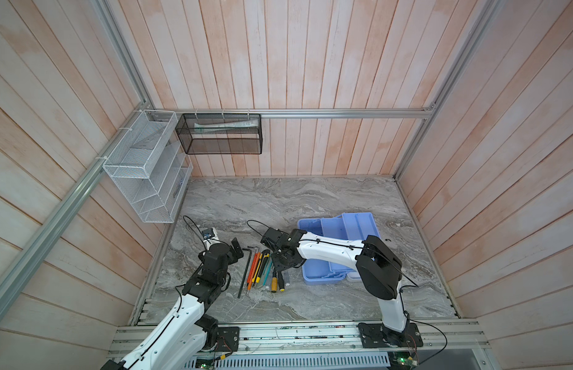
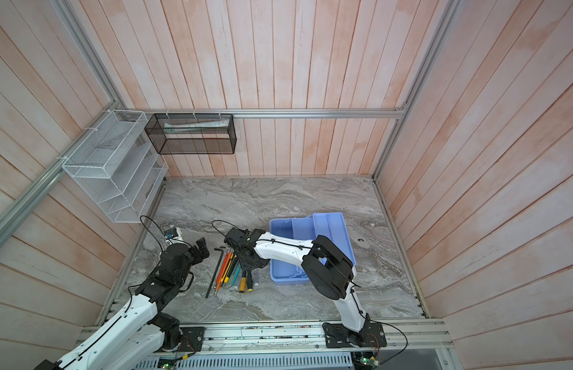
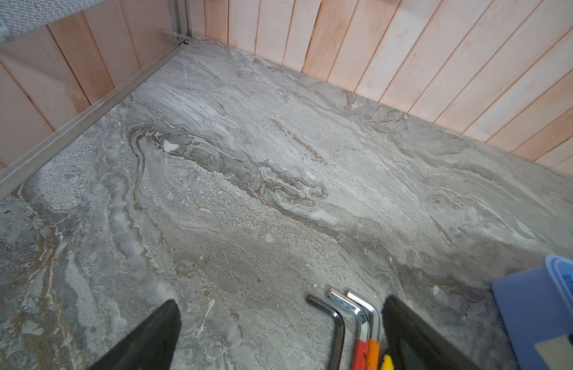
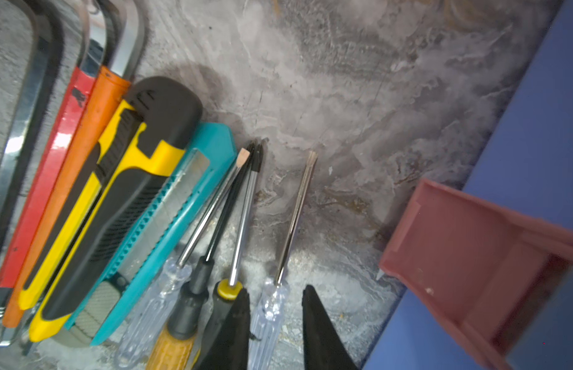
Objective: Pack the tool kit
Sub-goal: 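Release the lid and move the right gripper over the screwdrivers, then grasp the clear-handled flat screwdriver with the right gripper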
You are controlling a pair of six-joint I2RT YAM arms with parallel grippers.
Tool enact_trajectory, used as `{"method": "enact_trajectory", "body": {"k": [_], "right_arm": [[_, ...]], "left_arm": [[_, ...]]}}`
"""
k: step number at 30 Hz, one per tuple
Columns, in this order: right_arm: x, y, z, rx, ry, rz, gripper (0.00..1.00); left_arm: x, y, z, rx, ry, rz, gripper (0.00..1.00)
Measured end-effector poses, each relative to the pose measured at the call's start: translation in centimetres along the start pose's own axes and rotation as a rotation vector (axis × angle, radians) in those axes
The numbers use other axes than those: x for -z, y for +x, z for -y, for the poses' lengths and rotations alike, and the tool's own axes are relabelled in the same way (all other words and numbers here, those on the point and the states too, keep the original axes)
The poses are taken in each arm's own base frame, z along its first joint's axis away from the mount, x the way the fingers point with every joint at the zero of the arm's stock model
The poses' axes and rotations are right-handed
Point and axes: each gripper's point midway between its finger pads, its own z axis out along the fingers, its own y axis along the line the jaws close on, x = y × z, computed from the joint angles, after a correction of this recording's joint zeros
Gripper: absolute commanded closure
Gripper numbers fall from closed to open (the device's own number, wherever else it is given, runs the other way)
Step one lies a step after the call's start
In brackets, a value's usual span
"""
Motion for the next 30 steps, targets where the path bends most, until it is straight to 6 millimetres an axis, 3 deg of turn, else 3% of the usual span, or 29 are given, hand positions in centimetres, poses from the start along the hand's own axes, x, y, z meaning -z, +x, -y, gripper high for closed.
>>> {"method": "enact_trajectory", "body": {"k": [14,20,30], "right_arm": [[-1.8,1.9,0.0,-0.002,0.015,-0.057,0.74],[-2.2,2.3,0.0,-0.006,0.011,-0.067,0.8],[-2.0,2.0,0.1,-0.014,0.011,-0.06,1.0]], "left_arm": [[0.1,-0.2,0.1,0.003,0.006,0.006,0.0],[0.1,-0.1,0.2,0.003,0.014,-0.001,0.0],[-0.1,0.2,0.0,0.001,0.005,-0.011,0.0]]}}
